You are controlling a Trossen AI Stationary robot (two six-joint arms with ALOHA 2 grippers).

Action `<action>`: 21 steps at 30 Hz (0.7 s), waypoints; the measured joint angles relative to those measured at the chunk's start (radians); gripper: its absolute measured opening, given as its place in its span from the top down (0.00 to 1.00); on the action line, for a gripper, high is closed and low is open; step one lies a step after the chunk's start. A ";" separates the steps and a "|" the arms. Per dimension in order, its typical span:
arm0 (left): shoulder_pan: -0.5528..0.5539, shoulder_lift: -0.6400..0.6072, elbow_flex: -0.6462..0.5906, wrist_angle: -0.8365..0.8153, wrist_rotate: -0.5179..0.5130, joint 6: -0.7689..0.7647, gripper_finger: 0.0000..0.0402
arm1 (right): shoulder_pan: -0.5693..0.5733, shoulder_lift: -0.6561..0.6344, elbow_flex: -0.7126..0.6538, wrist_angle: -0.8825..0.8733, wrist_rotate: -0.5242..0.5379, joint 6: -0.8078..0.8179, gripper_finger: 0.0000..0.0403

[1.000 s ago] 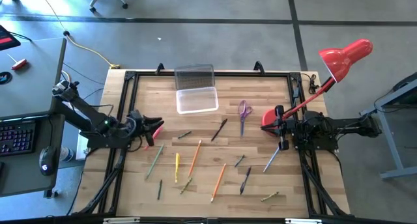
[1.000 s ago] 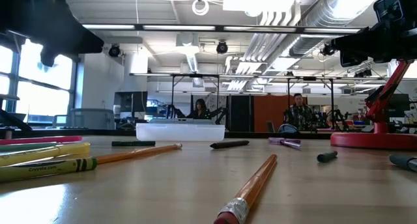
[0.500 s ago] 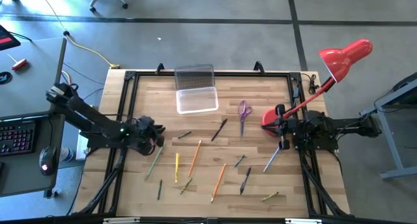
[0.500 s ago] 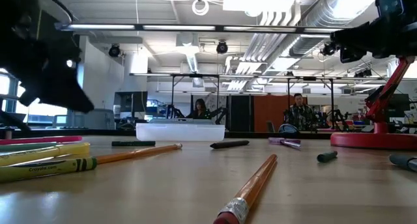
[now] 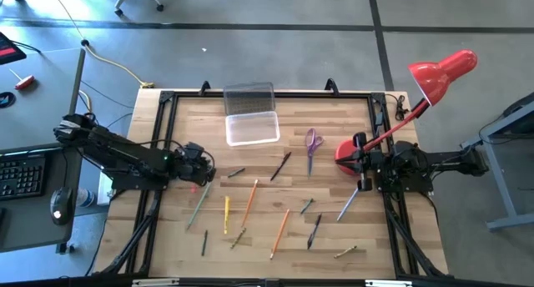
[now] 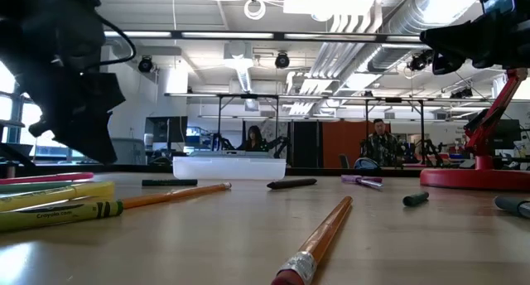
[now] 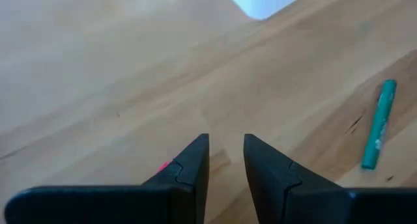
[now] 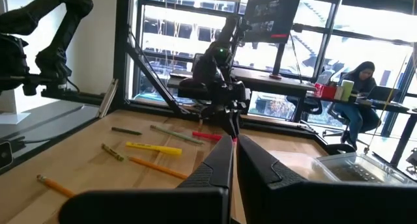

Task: Pick & place school supplies into a supply box
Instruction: Put the pink pen into the supplies box

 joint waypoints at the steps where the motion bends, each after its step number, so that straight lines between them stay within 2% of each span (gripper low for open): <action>1: 0.000 0.000 0.022 -0.030 0.000 -0.003 0.68 | 0.000 0.000 0.000 0.000 0.000 0.000 1.00; 5: -0.001 0.000 0.118 -0.223 0.006 -0.082 0.68 | 0.000 0.000 0.000 0.000 0.000 0.000 1.00; 9: -0.001 0.000 0.156 -0.378 0.071 -0.228 0.68 | 0.000 0.000 0.000 0.000 0.000 0.000 1.00; 14: -0.003 0.000 0.113 -0.353 0.128 -0.313 0.68 | 0.000 0.000 0.000 0.000 0.000 0.000 1.00; 17: -0.002 0.030 0.090 -0.293 0.117 -0.316 0.68 | 0.000 0.000 0.000 0.000 0.000 0.000 1.00; 21: -0.002 0.078 0.086 -0.306 0.109 -0.342 0.68 | 0.000 0.000 0.000 0.000 0.000 0.000 1.00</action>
